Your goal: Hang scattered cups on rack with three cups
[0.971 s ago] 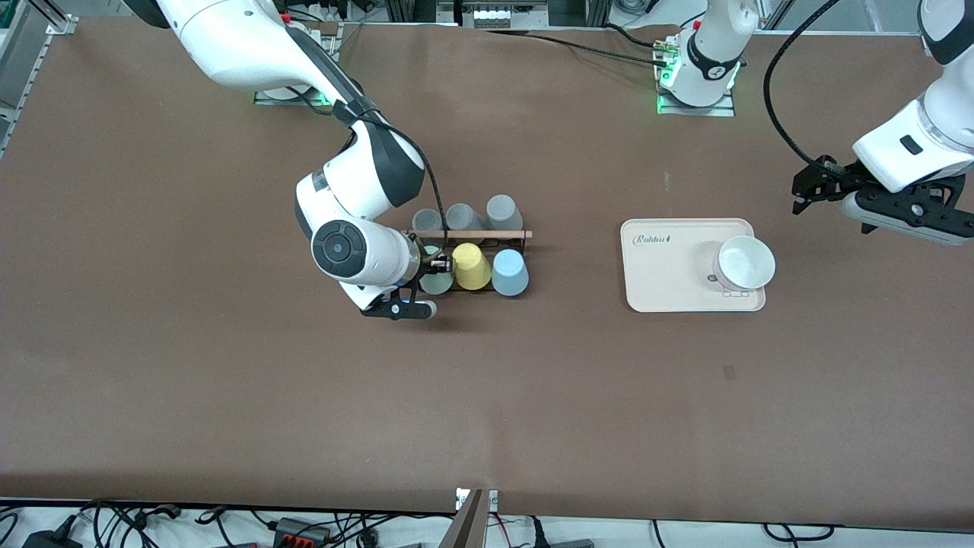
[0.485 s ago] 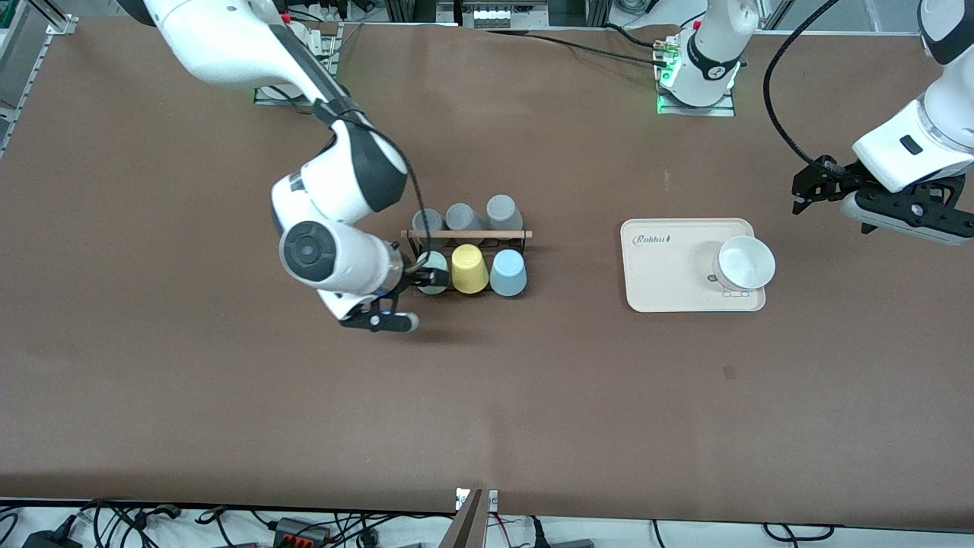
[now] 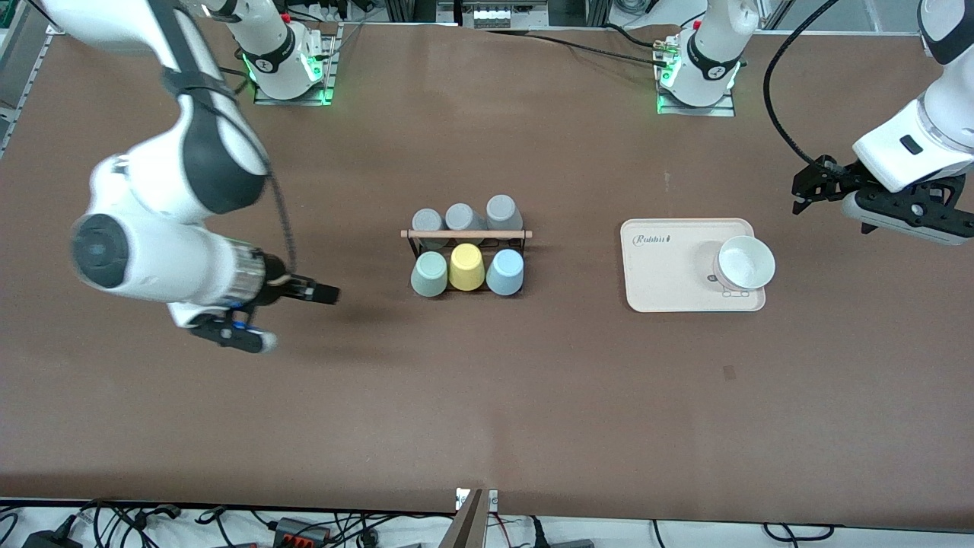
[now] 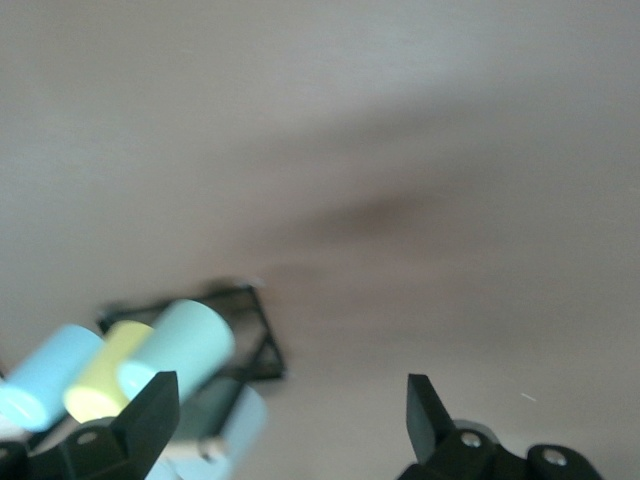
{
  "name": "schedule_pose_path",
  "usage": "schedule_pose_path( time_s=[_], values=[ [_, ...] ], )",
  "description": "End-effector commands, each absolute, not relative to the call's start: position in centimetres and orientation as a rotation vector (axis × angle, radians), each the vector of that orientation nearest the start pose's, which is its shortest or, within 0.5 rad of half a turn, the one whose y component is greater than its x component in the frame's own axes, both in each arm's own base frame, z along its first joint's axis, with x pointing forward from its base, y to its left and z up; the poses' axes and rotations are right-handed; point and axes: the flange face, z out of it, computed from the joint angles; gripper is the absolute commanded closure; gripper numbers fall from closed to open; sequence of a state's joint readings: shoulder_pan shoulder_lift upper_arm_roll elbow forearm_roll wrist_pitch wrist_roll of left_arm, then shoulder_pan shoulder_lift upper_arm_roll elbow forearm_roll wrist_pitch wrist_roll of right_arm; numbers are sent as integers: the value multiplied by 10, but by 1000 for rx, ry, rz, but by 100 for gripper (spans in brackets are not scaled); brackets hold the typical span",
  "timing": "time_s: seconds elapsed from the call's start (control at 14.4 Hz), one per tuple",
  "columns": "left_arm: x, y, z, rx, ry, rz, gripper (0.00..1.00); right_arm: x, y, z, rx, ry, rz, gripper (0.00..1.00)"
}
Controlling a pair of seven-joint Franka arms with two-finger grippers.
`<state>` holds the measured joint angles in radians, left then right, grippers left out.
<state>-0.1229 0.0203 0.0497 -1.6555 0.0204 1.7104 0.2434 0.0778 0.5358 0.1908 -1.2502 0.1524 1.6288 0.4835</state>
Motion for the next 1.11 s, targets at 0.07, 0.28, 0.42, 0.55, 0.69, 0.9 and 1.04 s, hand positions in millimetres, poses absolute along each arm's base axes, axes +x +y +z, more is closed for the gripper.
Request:
schedule_pose_path(
  time_s=[0.07,0.28,0.42,0.55,0.69,0.9,1.04],
  values=[
    [567,-39,592,-3062,527,-67,0,642,135,505,-3051,311,262,0],
    [567,-39,592,-3062,527,-67,0,612,99,524,-3072,375,263,0],
    [567,-39,592,-3062,527,-67,0,582,82,522,-3091,329,243,0],
    [567,-39,592,-3062,527,-65,0,576,65,518,-3096,246,239,0],
    [567,-39,592,-3062,527,-67,0,584,51,529,-3090,245,200,0],
    [567,-39,592,-3062,527,-67,0,592,52,539,-3112,241,183,0],
    [567,-39,592,-3062,527,-67,0,595,57,559,-3104,207,48,0]
  ],
)
